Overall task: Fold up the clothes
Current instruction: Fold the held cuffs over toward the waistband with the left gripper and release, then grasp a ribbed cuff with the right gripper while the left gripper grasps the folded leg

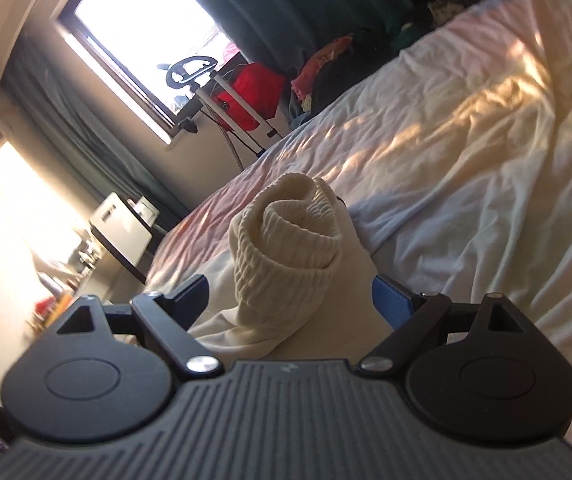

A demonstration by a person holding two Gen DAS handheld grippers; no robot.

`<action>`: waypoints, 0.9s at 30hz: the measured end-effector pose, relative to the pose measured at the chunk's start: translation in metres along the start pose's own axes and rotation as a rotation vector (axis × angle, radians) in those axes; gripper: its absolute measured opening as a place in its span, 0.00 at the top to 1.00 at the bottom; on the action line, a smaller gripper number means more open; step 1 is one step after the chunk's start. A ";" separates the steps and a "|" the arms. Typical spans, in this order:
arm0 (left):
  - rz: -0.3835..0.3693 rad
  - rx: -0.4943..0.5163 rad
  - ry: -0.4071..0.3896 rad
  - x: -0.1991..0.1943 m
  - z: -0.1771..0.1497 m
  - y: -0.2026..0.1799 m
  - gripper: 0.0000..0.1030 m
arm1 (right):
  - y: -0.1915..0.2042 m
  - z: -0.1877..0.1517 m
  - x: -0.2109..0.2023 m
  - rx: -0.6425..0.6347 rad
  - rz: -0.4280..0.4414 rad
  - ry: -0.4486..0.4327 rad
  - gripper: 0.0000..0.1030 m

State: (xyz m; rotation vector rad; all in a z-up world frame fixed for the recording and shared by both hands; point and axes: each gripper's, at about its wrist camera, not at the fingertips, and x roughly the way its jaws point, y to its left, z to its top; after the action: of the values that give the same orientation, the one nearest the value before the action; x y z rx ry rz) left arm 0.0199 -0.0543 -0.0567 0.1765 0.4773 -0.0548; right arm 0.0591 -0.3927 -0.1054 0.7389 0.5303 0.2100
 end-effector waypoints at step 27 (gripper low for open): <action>-0.009 0.204 -0.148 -0.005 -0.035 -0.025 0.09 | 0.021 0.016 0.048 -0.043 -0.050 -0.092 0.64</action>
State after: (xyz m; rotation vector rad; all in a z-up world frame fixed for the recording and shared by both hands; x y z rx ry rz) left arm -0.0026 -0.0729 -0.0885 0.3682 0.3238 -0.1248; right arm 0.1085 -0.3697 -0.0999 0.6896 0.4548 0.1401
